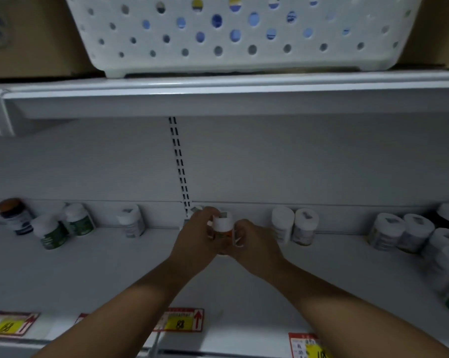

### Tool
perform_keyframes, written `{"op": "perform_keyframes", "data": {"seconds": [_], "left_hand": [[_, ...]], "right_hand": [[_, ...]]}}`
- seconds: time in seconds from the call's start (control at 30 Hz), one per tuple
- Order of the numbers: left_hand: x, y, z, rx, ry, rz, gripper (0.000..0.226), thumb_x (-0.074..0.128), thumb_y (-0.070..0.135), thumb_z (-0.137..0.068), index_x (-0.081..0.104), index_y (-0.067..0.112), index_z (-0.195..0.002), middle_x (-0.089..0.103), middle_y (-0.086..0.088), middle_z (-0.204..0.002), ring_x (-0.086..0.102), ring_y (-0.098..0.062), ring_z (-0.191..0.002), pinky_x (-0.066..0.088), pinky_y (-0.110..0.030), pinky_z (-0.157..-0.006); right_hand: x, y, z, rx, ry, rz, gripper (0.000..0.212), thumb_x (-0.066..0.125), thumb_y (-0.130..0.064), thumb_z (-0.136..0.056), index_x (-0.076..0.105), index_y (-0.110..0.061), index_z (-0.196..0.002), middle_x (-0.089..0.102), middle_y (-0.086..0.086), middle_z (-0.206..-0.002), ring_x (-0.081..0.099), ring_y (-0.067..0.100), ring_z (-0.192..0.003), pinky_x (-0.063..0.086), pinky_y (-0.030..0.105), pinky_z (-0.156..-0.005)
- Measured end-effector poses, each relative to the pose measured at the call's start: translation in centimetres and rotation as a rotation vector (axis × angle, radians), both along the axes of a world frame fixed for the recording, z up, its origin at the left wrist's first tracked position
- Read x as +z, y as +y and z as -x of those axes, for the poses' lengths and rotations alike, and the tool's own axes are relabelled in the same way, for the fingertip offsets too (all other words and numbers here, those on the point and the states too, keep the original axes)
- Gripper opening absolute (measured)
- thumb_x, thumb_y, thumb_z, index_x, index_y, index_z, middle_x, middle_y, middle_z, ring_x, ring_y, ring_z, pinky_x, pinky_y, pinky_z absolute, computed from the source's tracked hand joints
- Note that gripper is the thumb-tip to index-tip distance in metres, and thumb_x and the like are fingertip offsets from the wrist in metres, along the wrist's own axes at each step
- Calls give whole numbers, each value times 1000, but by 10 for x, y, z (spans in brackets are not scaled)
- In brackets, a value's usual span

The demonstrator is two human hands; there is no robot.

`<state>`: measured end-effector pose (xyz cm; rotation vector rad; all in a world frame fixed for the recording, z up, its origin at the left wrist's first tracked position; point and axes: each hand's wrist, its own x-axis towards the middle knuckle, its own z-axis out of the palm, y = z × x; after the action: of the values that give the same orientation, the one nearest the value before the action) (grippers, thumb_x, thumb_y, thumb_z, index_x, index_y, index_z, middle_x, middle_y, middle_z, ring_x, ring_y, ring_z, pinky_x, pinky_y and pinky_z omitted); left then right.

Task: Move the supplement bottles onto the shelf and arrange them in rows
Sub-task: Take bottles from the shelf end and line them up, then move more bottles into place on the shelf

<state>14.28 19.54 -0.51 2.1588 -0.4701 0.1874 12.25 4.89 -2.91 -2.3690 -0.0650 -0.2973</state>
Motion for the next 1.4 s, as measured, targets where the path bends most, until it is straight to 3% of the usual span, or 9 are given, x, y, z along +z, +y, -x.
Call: {"op": "perform_keyframes", "data": {"seconds": [0.2,0.47,0.53,0.63,0.77,0.87,1.03,1.23,1.4], "left_hand": [[-11,30,-26,-11,-463,-648,37,38,21,-65,72,20,-82,68,-3,-82,63,-27,-75,49,-31,-57],[-18,32,-31,-86,-434,-820,34,34,28,-58,66,22,-68,66,3,-69,65,-23,-70,51,-31,-59],[-14,28,-32,-78,-442,-774,34,37,31,-61,67,19,-73,69,0,-75,64,-24,-77,50,-32,-64],[-8,7,-32,-168,-541,-509,42,44,30,-75,60,13,-110,67,-9,-110,51,-22,-103,41,-36,-84],[-2,-60,-18,-405,-518,-244,51,38,43,-90,55,9,-124,57,-3,-122,45,-13,-116,29,-16,-103],[-9,-116,-5,-521,-452,-176,48,44,38,-86,55,11,-124,57,0,-120,47,-10,-113,24,-5,-103],[-34,-199,14,-651,-269,-133,58,45,48,-83,54,9,-125,56,3,-120,50,-8,-111,33,-14,-99],[-53,-292,20,-459,278,55,59,74,6,-74,46,5,-126,57,-12,-112,56,-25,-100,47,-36,-88],[-56,-340,27,-374,399,151,54,79,6,-68,52,12,-114,57,-4,-109,55,-17,-98,43,-28,-83]], "right_hand": [[-26,35,-27,-123,97,-76,37,73,-38,-72,49,-15,-89,69,7,-98,64,27,-92,38,28,-62],[-31,42,-35,-26,211,-10,45,65,-31,-81,49,-11,-117,63,14,-117,58,31,-111,44,34,-84],[-24,34,-24,53,254,43,54,60,-27,-86,38,-9,-132,54,15,-132,50,30,-122,39,32,-93],[-18,7,-1,92,210,150,64,56,-28,-90,26,-13,-145,35,9,-151,34,23,-138,25,26,-110],[-14,-55,36,-23,190,184,62,52,-35,-88,31,-15,-144,38,10,-149,37,24,-136,25,29,-113],[-2,-111,71,-155,204,217,60,50,-38,-90,33,-16,-143,39,8,-148,37,24,-135,25,28,-111],[9,-186,127,-319,297,230,54,49,-37,-93,33,-20,-142,36,2,-150,34,19,-136,25,27,-112],[31,-241,167,-419,272,265,47,50,-32,-94,41,-17,-137,45,4,-143,42,21,-130,30,24,-103],[38,-277,168,-492,257,310,41,46,-32,-95,46,-16,-132,49,5,-136,45,22,-126,34,27,-100]]}}
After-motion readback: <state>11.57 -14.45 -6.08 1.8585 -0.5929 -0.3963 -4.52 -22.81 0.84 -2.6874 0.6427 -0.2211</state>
